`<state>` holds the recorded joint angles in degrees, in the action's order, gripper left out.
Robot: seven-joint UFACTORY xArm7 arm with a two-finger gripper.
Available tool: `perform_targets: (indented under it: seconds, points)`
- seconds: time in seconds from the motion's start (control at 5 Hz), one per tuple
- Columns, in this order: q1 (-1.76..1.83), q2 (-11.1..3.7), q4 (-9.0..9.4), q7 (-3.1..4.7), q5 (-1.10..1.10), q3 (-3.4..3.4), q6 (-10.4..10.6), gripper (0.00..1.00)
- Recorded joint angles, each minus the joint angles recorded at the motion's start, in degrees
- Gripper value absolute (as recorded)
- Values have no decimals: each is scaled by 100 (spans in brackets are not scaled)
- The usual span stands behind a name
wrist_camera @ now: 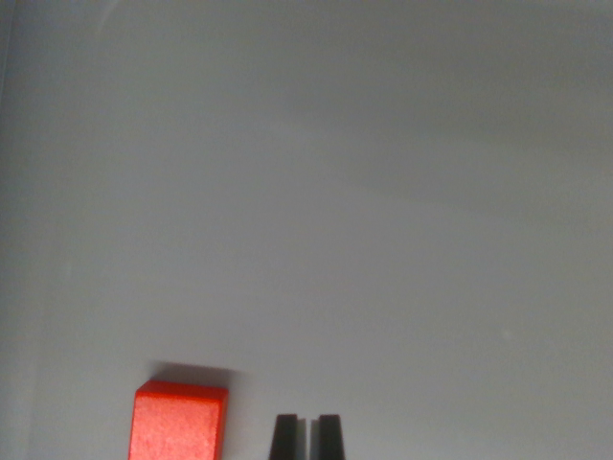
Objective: Reach red block
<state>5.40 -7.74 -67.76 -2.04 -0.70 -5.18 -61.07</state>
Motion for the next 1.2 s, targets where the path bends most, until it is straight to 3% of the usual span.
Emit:
perform_targets:
  seconds: [0.2, 0.4, 0.6, 0.8, 1.0, 1.2]
  points:
    - [0, 0, 0, 0, 0, 0, 0, 0]
    - [46, -60, 208, -32, 6, -44, 270, 0]
    - [46, -60, 208, -32, 6, -44, 270, 0]
    - [92, -120, 412, -63, 12, -88, 536, 0]
    - [92, -120, 412, -63, 12, -88, 536, 0]
    - [134, -175, 602, -92, 17, -128, 783, 0]
